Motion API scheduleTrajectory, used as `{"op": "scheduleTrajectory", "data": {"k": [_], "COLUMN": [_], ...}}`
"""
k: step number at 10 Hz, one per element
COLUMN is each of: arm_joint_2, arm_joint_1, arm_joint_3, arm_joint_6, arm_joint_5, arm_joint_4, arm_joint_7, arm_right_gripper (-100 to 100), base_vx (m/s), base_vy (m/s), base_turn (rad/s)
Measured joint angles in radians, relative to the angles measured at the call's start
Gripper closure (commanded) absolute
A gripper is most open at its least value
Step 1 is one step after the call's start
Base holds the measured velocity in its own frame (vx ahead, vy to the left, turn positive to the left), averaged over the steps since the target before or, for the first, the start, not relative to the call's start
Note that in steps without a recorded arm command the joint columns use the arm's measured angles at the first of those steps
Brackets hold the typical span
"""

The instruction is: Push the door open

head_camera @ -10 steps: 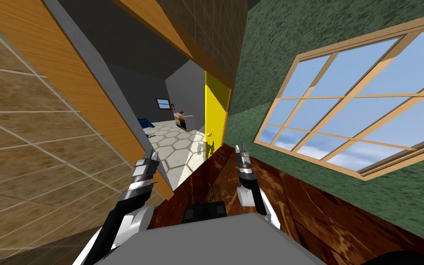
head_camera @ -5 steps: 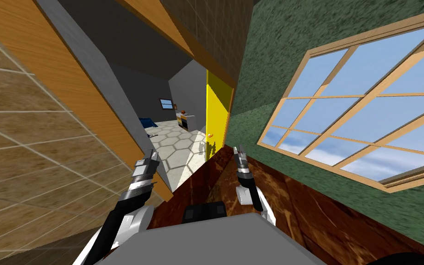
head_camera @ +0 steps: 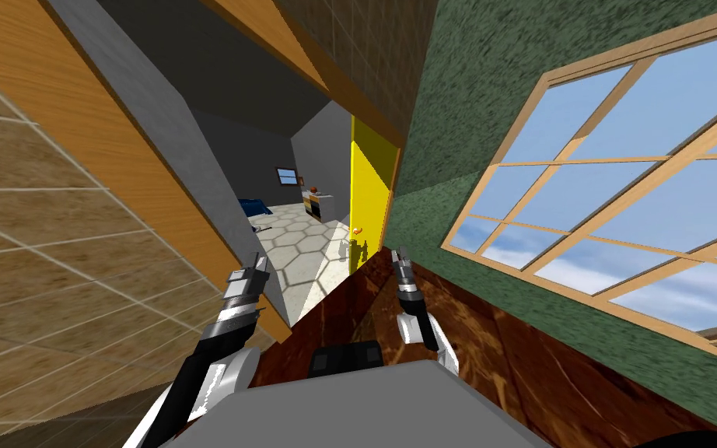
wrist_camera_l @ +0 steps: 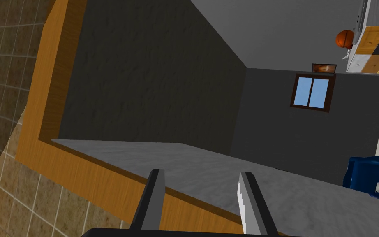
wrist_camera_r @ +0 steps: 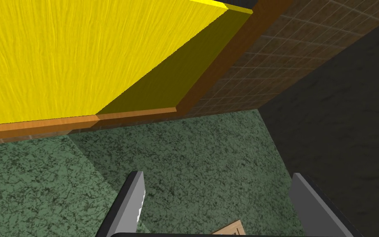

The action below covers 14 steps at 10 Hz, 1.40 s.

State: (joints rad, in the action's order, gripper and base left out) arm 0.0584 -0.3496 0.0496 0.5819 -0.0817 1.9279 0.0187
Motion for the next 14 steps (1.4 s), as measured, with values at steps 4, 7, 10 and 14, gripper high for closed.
{"op": "scheduleTrajectory", "data": {"k": [4,7,10,14], "arm_joint_2": [0.012,0.023,0.025,0.032], "arm_joint_1": [0.038,0.071,0.098,0.14], "arm_joint_3": [0.003,0.0,0.005,0.006], "arm_joint_6": [0.006,0.029,0.042,0.058], "arm_joint_5": [0.001,0.006,0.005,0.009], "arm_joint_4": [-0.081,-0.167,-0.238,-0.341], "arm_joint_7": [0.0,0.003,0.001,0.002], "arm_right_gripper": [-100,-100,-100,-100], "base_vx": [0.086,0.087,0.079,0.086], "base_vy": [-0.07,-0.073,-0.07,-0.083], "base_turn": [0.091,0.094,0.099,0.103]}}
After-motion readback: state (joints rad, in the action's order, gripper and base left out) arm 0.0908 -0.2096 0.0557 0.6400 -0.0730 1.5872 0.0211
